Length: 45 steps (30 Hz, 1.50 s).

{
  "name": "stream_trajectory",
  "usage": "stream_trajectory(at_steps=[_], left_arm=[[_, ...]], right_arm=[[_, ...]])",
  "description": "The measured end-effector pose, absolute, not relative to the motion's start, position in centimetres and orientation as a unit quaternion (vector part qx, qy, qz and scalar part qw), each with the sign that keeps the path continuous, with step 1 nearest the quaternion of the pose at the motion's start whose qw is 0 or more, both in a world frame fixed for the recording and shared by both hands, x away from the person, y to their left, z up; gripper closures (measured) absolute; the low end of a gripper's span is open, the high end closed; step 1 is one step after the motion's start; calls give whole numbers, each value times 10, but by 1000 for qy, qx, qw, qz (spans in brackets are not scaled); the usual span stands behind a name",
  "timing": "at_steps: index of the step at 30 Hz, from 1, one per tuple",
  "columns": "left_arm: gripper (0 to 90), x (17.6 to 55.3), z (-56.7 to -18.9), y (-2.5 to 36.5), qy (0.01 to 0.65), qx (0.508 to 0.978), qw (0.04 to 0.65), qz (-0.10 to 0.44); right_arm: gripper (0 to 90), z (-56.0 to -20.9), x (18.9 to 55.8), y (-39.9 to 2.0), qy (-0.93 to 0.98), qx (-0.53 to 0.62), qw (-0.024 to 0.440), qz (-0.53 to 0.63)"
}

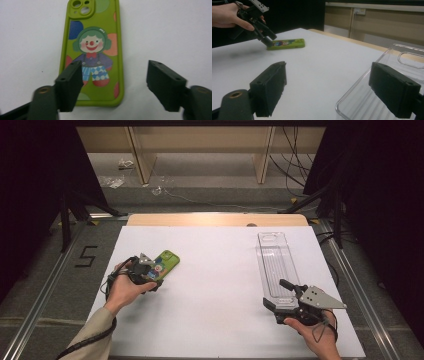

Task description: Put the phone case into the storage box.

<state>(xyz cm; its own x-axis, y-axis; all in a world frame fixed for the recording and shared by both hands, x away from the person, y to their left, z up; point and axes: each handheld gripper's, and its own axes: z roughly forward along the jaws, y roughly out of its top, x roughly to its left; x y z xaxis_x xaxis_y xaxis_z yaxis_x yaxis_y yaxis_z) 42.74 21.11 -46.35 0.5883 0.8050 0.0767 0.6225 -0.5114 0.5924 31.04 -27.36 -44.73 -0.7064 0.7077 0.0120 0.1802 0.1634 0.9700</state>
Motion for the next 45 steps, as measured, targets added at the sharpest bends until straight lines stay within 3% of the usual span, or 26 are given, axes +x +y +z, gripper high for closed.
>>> stream_trajectory(at_steps=[3,7,12,45], left_arm=[[152,435,-465,214,415,860,243,172],[55,446,-465,217,418,861,235,167],[2,457,-469,217,416,870,218,147],[38,476,-479,222,421,882,183,104]], right_arm=[[157,-447,311,-274,727,305,232,570],[157,-447,311,-274,727,306,231,570],[156,-447,311,-274,726,306,231,571],[156,-448,311,-274,728,306,229,569]])
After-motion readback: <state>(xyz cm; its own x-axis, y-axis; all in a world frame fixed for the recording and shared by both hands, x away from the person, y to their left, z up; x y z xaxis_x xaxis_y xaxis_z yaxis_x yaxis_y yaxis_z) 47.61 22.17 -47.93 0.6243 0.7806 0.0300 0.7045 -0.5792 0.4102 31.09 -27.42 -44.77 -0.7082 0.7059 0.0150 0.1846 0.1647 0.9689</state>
